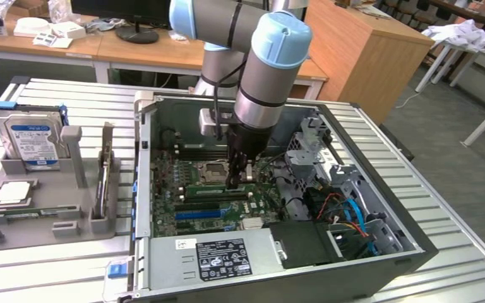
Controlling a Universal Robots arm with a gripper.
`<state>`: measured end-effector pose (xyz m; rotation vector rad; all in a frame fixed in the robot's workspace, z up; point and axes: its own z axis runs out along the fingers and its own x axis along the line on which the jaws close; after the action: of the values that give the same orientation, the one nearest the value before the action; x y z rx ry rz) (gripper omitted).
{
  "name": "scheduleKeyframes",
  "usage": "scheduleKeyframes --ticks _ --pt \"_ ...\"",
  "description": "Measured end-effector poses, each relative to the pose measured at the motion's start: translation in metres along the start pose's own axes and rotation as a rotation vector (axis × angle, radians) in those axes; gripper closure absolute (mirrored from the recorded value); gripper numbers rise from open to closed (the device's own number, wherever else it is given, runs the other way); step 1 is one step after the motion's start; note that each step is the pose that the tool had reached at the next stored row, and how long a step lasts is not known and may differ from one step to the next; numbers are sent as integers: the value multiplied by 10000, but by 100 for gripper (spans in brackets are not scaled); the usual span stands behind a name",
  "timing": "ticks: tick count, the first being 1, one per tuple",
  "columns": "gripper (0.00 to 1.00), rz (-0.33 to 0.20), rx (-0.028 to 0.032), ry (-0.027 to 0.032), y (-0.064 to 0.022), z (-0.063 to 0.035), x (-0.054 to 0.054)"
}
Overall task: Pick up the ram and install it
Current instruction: 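Insert the ram into the slot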
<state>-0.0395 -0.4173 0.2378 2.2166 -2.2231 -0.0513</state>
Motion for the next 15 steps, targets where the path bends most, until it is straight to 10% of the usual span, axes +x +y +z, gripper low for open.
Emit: scheduleKeyframes --ticks 15 --pt "89 0 2 -7 0 13 8"
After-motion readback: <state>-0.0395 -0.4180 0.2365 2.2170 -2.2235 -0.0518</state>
